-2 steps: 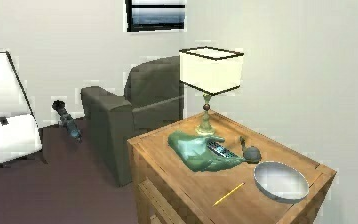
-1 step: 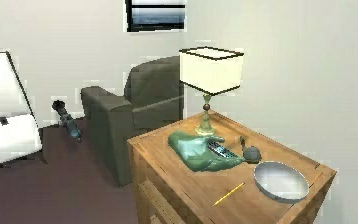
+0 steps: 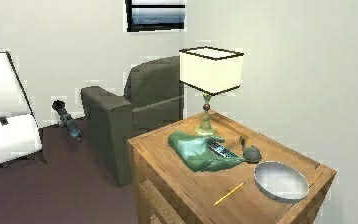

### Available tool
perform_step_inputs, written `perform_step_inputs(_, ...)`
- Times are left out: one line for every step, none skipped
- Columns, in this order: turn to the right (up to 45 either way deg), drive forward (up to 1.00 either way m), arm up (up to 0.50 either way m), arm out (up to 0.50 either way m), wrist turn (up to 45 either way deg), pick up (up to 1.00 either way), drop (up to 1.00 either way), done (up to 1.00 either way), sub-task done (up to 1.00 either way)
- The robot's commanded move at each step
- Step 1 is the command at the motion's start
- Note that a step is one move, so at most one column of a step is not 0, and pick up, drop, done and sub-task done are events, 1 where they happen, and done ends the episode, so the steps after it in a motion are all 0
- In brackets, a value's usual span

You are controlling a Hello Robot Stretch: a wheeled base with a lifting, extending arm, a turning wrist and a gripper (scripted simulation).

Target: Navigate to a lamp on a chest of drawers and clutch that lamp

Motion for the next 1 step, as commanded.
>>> perform_step_inputs(0.0, 0.00, 0.00, 0.00, 45.0, 0.00, 0.00, 0.00, 0.00)
